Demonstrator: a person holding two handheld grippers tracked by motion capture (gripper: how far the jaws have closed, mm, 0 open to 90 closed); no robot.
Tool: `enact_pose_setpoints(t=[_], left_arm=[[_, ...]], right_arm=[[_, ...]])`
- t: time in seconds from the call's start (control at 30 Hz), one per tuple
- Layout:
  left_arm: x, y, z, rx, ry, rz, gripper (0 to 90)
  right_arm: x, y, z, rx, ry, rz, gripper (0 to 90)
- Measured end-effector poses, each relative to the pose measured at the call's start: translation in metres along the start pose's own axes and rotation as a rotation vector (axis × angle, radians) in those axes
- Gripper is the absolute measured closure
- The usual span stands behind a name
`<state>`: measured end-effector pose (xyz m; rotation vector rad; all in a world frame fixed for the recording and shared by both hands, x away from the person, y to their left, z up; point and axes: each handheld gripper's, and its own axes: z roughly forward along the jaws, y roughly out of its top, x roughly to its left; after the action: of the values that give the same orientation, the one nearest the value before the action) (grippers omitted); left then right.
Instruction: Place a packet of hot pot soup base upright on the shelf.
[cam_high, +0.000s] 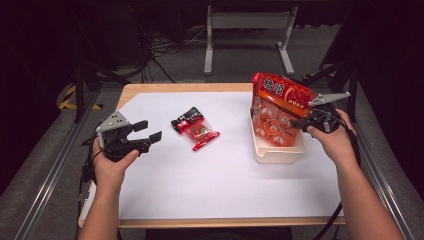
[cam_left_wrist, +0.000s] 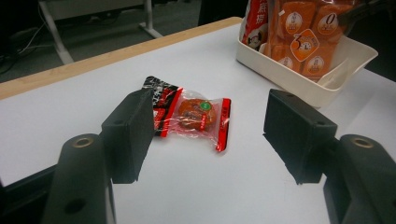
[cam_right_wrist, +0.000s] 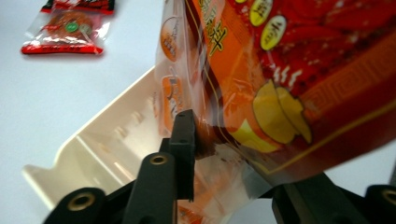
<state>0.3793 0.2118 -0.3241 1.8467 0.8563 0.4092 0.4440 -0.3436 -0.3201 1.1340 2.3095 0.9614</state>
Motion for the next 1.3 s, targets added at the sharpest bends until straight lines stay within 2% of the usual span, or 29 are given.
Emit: enact_pose_setpoints(t=[0.1,0.23,0.3,0.6,0.73,0.8,0.83,0.9,0.93,1.0,1.07,1.3], left_arm=[[-0.001,0.0,-0.001,-0.01,-0.004,0.002,34.8],[-0.001,0.0,-0.001,-0.011,-0.008,0.004,35.1],[-0.001,0.0,0.0,-0.015,-0.008,0.012,35.1],[0.001,0.0,0.005,-0.002,-0.023,-0.004,34.9],[0.003,-0.001,0.008,0.019,-0.005,-0.01,33.5],[0.002,-0.002,0.01,0.026,0.03,-0.014,33.8],[0.001,-0.003,0.01,0.013,0.06,-0.008,36.2],[0.0,-0.007,0.01,-0.024,0.054,-0.03,43.7],[0.001,-0.008,0.01,-0.026,0.043,-0.046,44.8],[0.001,-0.008,0.012,-0.021,0.042,-0.038,45.3],[0.002,-0.008,0.013,-0.009,0.039,-0.033,45.1],[0.003,-0.009,0.019,0.016,0.051,-0.024,39.9]], right_arm=[[0.001,-0.001,-0.003,-0.021,-0.016,0.001,64.7],[0.0,-0.003,-0.014,-0.089,-0.036,0.018,54.8],[-0.001,-0.005,-0.021,-0.106,-0.052,0.016,52.6],[0.0,-0.017,-0.044,-0.165,-0.088,0.029,47.9],[0.007,-0.024,-0.055,-0.203,-0.093,0.033,47.6],[0.011,-0.028,-0.058,-0.209,-0.094,0.024,47.5],[0.013,-0.029,-0.059,-0.21,-0.095,0.018,47.5],[0.018,-0.031,-0.062,-0.22,-0.095,0.011,47.6],[0.021,-0.031,-0.063,-0.226,-0.094,0.004,47.6],[0.028,-0.03,-0.067,-0.241,-0.086,-0.008,50.0],[0.034,-0.03,-0.068,-0.253,-0.059,-0.014,50.7],[0.057,-0.026,-0.066,-0.272,0.025,-0.083,50.4]])
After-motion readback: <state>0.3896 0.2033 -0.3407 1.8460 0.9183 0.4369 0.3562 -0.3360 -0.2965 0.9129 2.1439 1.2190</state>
